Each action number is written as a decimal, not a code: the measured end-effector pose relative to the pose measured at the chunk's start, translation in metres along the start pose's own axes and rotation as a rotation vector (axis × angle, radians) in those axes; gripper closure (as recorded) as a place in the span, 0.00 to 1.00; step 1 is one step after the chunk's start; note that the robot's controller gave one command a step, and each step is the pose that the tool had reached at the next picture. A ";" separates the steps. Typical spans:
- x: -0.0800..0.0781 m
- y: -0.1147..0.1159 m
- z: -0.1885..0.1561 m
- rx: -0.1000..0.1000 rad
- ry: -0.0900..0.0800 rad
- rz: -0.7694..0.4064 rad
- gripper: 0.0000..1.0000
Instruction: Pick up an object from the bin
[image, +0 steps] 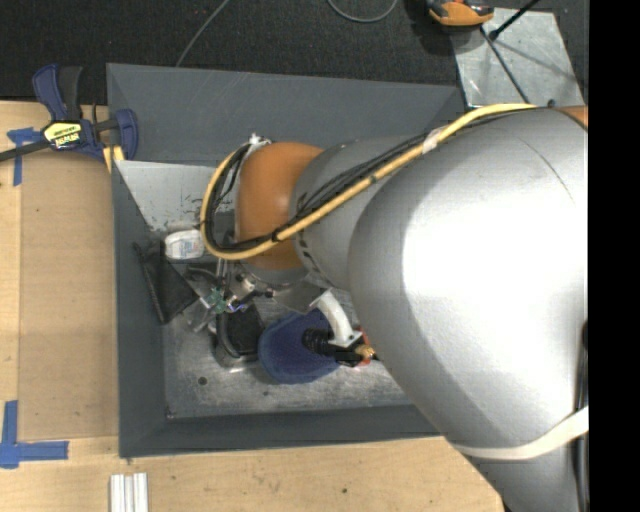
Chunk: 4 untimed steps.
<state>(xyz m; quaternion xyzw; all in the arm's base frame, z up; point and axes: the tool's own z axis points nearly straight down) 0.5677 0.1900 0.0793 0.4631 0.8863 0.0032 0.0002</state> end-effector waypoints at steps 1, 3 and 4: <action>-0.001 0.002 -0.002 -0.009 -0.004 0.001 1.00; -0.002 0.000 -0.051 0.010 -0.002 -0.003 1.00; -0.003 -0.001 -0.100 0.009 -0.002 -0.005 1.00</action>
Offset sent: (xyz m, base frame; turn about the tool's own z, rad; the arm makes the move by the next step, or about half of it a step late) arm 0.0000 0.0000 0.0000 0.0000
